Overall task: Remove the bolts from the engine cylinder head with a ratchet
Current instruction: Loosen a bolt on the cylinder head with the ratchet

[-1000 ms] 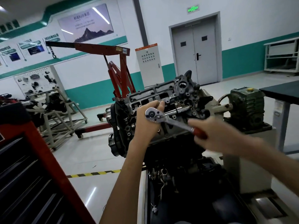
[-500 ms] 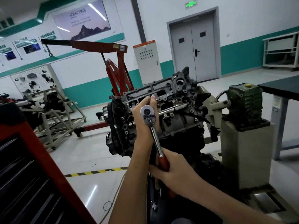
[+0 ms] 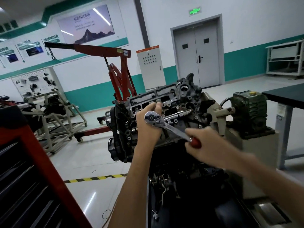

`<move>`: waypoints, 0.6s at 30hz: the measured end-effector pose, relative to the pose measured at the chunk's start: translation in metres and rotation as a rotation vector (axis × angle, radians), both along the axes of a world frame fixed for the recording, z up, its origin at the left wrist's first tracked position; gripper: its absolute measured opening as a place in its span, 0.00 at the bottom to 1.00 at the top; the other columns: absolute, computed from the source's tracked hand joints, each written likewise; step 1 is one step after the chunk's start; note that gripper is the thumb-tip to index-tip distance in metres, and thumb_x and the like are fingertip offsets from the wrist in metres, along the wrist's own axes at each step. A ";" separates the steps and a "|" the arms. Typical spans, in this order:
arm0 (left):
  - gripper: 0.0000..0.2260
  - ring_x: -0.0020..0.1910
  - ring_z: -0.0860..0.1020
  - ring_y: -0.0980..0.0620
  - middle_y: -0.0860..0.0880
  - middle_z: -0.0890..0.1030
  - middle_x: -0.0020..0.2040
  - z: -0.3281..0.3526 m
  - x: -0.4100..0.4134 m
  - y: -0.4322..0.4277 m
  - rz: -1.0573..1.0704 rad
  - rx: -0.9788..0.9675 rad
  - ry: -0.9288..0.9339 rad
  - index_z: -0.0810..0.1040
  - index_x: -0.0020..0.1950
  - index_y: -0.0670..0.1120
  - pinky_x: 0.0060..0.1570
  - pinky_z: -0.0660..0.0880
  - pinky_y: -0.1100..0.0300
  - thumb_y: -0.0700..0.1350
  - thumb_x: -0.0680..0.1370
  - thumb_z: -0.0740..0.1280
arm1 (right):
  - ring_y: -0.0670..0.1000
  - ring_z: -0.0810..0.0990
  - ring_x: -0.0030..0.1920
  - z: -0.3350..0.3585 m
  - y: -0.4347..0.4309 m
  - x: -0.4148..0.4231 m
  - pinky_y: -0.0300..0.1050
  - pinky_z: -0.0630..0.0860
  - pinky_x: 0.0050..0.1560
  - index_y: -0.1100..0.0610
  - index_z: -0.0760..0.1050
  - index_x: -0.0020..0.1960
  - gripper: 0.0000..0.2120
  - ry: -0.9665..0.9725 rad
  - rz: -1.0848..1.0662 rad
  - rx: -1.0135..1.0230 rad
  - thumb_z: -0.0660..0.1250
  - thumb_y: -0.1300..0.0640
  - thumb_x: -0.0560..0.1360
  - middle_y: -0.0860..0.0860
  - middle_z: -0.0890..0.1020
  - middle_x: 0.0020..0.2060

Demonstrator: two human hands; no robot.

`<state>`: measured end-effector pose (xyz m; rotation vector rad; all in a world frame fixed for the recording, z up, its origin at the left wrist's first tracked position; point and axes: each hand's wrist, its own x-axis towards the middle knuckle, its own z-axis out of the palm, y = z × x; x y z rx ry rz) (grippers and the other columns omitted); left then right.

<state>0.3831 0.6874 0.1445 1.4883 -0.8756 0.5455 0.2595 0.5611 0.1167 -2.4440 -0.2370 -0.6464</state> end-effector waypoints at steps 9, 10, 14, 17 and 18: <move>0.17 0.26 0.61 0.59 0.52 0.65 0.27 0.001 -0.002 -0.002 0.009 -0.032 -0.018 0.68 0.31 0.38 0.28 0.59 0.66 0.37 0.81 0.62 | 0.43 0.67 0.20 -0.045 0.067 0.002 0.35 0.66 0.23 0.49 0.65 0.38 0.12 0.006 0.109 0.387 0.63 0.63 0.73 0.51 0.70 0.26; 0.18 0.26 0.61 0.60 0.53 0.65 0.27 0.002 -0.001 0.004 -0.007 0.015 -0.022 0.68 0.31 0.40 0.28 0.60 0.67 0.38 0.81 0.63 | 0.43 0.67 0.21 -0.036 0.051 0.001 0.35 0.66 0.23 0.49 0.65 0.38 0.12 0.031 0.108 0.275 0.64 0.63 0.73 0.50 0.71 0.27; 0.21 0.24 0.61 0.60 0.56 0.63 0.23 0.012 0.000 0.022 -0.088 0.231 -0.051 0.63 0.28 0.47 0.28 0.59 0.69 0.37 0.80 0.64 | 0.42 0.73 0.23 0.027 -0.019 0.007 0.34 0.72 0.25 0.49 0.69 0.41 0.10 0.101 0.100 -0.237 0.64 0.63 0.73 0.47 0.75 0.29; 0.23 0.25 0.60 0.59 0.55 0.63 0.24 0.016 -0.002 0.018 -0.067 0.319 -0.072 0.61 0.27 0.48 0.30 0.58 0.61 0.40 0.80 0.65 | 0.43 0.72 0.23 0.060 -0.045 0.016 0.38 0.73 0.26 0.54 0.69 0.40 0.06 -0.073 -0.021 -0.493 0.64 0.63 0.71 0.46 0.73 0.25; 0.22 0.26 0.60 0.58 0.55 0.63 0.25 0.014 -0.002 0.015 -0.058 0.289 -0.073 0.62 0.27 0.47 0.30 0.59 0.59 0.40 0.80 0.64 | 0.42 0.72 0.23 0.057 -0.046 0.017 0.38 0.74 0.26 0.53 0.69 0.40 0.07 -0.078 -0.045 -0.490 0.64 0.63 0.72 0.46 0.72 0.24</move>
